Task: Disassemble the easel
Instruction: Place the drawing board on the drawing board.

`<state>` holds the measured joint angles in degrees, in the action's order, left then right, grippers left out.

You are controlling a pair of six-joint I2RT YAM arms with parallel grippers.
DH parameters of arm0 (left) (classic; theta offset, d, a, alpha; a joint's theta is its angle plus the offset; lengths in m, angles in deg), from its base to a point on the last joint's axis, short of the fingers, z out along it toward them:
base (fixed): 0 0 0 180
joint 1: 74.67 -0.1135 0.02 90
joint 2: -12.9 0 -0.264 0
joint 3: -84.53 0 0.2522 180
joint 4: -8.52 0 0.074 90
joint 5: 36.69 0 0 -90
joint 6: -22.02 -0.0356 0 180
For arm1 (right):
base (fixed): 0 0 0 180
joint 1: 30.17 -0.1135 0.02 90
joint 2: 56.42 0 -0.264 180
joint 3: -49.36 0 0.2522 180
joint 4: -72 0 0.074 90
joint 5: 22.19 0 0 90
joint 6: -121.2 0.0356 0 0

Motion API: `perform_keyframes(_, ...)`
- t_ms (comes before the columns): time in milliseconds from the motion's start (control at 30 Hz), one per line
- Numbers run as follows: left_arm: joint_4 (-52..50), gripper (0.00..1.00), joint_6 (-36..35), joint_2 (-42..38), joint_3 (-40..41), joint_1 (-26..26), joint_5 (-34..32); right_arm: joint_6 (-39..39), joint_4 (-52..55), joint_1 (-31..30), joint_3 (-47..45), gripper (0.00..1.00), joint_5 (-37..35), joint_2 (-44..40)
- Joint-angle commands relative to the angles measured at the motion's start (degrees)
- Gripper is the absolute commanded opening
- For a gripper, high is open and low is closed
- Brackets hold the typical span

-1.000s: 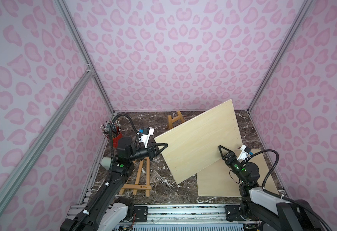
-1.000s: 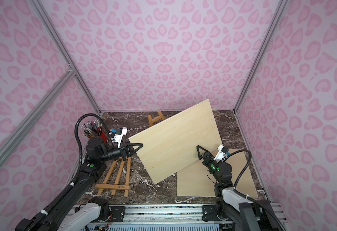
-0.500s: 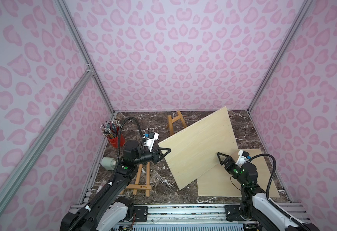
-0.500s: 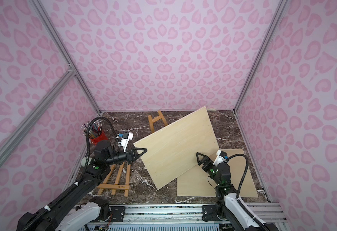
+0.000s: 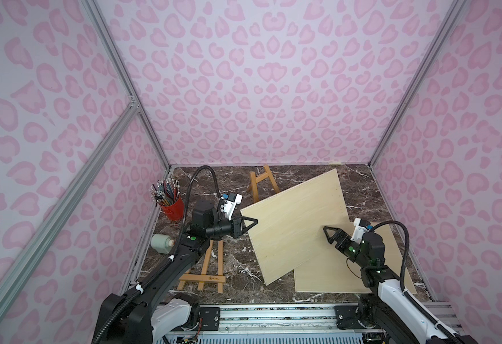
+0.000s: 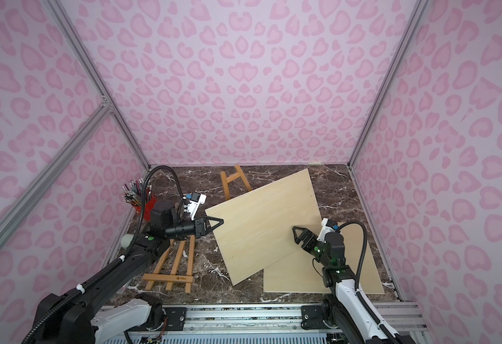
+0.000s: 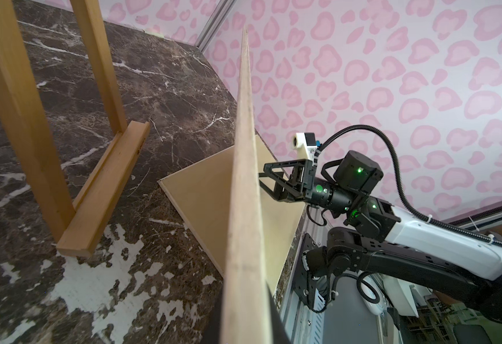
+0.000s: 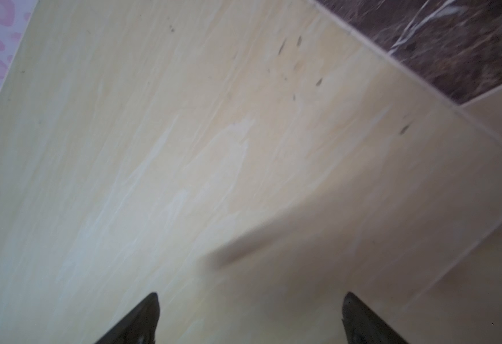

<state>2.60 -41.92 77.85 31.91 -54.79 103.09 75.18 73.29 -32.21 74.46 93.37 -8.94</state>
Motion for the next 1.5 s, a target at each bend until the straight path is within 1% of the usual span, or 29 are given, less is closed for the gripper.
perform_keyframes(0,-2.51,0.02,-4.57,2.40,-3.48,0.08,1.89,-9.32,6.73,4.05,4.91,0.97,2.79,4.45)
perform_keyframes(133,-4.40,0.02,-7.53,5.07,-5.26,0.08,1.61,-15.83,8.20,8.88,12.66,0.97,3.34,12.76)
perform_keyframes(267,-4.90,0.02,-8.42,7.12,-7.08,0.13,1.63,-17.69,4.52,13.49,18.03,0.97,3.03,18.80)
perform_keyframes(367,-5.15,0.02,-8.98,8.88,-8.48,0.10,2.08,-18.98,2.38,15.83,22.98,0.97,4.39,25.15)
perform_keyframes(533,-6.07,0.02,-9.95,11.56,-10.65,0.08,2.77,-24.73,4.75,17.26,34.06,0.97,14.02,38.86)
perform_keyframes(733,-7.00,0.02,-10.83,13.48,-11.90,0.11,3.22,-29.15,5.11,17.29,39.26,0.97,22.61,44.93)
perform_keyframes(867,-7.22,0.02,-11.53,14.57,-12.77,0.08,3.85,-31.72,6.24,17.33,40.15,0.97,25.78,46.55)
perform_keyframes(967,-9.76,0.02,-12.18,15.09,-13.51,0.11,4.15,-33.24,7.89,17.11,40.35,0.96,27.92,47.43)
perform_keyframes(1067,-10.30,0.02,-12.34,15.66,-14.44,0.15,4.80,-35.25,10.72,15.14,40.48,0.96,28.59,46.79)
perform_keyframes(1167,-10.44,0.02,-11.88,16.36,-15.30,0.07,5.61,-36.54,14.26,12.83,39.74,0.95,28.69,44.62)
perform_keyframes(1300,-11.57,0.02,-11.64,17.99,-16.85,0.09,7.73,-34.00,14.78,11.81,34.97,0.95,29.38,39.18)
perform_keyframes(1467,-14.09,0.02,-13.10,19.22,-17.86,0.14,8.06,-34.00,19.76,11.36,30.11,0.95,26.99,34.02)
